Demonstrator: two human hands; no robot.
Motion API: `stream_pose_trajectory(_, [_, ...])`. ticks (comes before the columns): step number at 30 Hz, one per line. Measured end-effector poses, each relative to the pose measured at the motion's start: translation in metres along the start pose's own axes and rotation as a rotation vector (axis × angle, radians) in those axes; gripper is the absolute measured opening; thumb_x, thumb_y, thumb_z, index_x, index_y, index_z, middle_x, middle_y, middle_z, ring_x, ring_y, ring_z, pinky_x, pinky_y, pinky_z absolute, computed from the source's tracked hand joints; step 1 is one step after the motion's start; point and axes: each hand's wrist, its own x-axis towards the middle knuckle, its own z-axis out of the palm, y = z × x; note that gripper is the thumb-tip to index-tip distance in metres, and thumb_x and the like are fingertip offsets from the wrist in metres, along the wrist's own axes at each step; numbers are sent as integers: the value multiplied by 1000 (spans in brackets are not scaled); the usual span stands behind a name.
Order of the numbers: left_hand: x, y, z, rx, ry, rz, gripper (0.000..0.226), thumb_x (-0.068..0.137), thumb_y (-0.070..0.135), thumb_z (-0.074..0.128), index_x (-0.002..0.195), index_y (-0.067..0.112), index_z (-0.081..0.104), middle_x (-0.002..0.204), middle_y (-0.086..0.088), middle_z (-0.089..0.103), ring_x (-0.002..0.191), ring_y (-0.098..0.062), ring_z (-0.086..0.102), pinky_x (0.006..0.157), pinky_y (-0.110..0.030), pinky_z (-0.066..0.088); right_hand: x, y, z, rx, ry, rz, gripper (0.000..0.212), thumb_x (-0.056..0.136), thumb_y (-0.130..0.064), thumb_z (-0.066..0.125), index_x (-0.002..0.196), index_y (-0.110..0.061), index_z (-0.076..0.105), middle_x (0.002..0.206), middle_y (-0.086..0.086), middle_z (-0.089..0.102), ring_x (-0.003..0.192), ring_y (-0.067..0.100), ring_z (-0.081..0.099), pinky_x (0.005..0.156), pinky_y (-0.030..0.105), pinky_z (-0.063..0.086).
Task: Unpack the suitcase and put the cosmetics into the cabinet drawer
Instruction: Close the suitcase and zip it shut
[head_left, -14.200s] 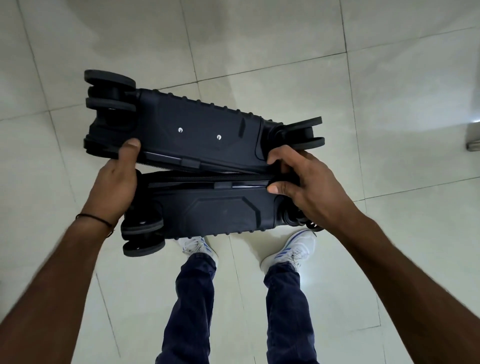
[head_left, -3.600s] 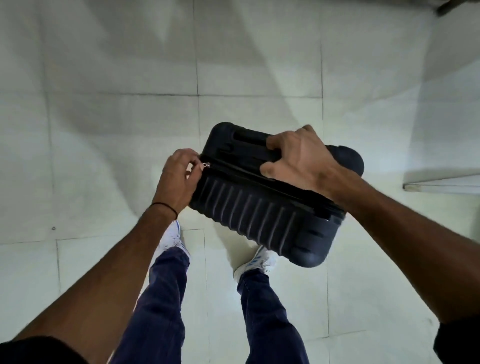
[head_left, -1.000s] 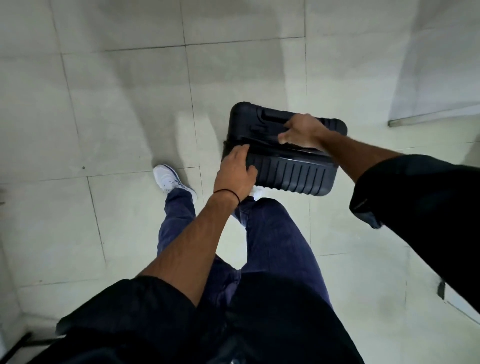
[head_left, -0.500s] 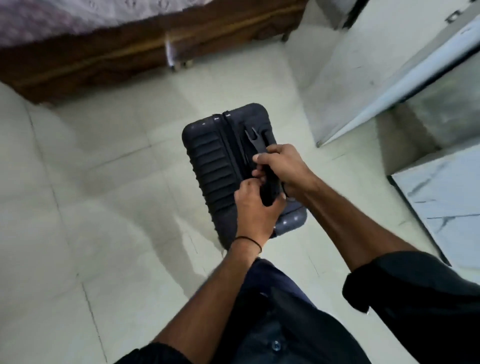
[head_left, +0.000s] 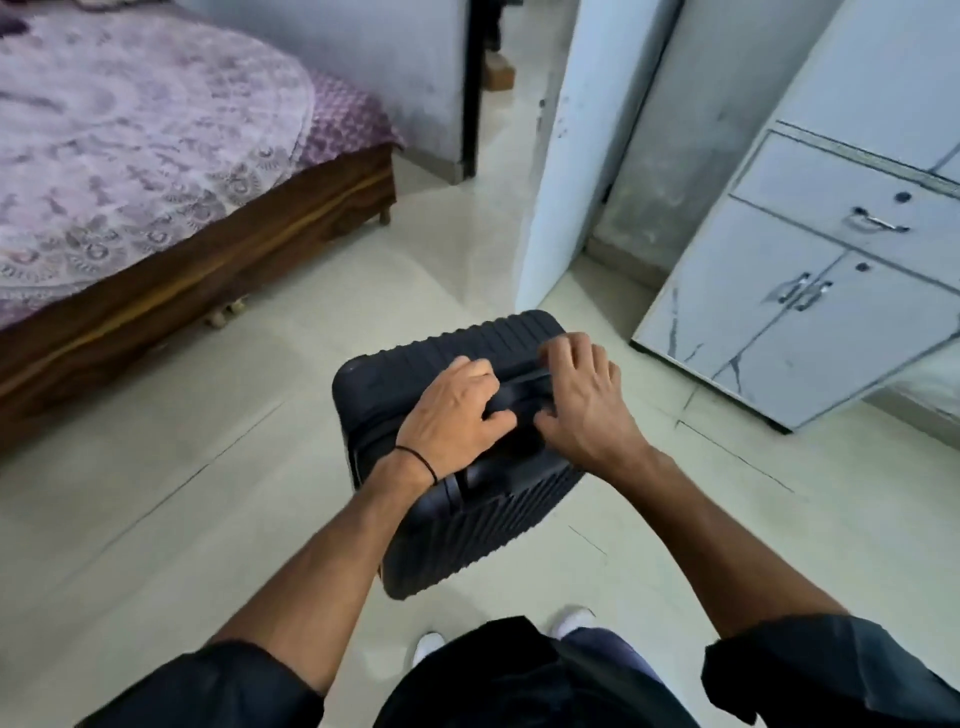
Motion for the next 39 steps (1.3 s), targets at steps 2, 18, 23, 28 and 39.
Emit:
stream_pose_trajectory(2, [18,43,26,-32,-122,120,26,79,22,64,64,12,46,75,1,44,77,-14,35,70,-31,41,-27,39,-17,47,-84,-56,27,78,-10,61,101,-14,48,101,-2,48,98,25,50,79,32,34])
stream_pose_trajectory(18, [111,410,310,-42,-697,491,39,82,37,66,119,31,54,127,14,43,116,-12,41,100,-36,37,-316,416,-149,507,149,836,16,69,-28,73,63,-17,63,54,1,61,51,11,55,51,29,44])
stream_pose_trajectory(23, [151,497,408,-175,-717,510,62,89,27,61,146,35,37,153,15,30,135,-15,31,112,-38,32,-366,544,-196,330,326,1066,19,65,-34,73,58,-23,58,49,-9,54,56,10,56,58,24,39])
stream_pose_trajectory(28, [221,605,521,-323,-700,535,61,92,25,60,148,29,37,155,16,28,137,-12,26,116,-30,25,-394,695,-253,250,416,1130,24,64,-28,73,55,-20,52,47,-7,49,51,15,46,56,28,40])
stream_pose_trajectory(39, [417,797,682,-368,-712,541,56,83,27,68,136,32,49,145,14,33,121,-11,27,105,-26,26,-383,987,-364,234,316,1154,20,67,-27,69,58,-15,56,52,4,56,53,20,50,54,32,44])
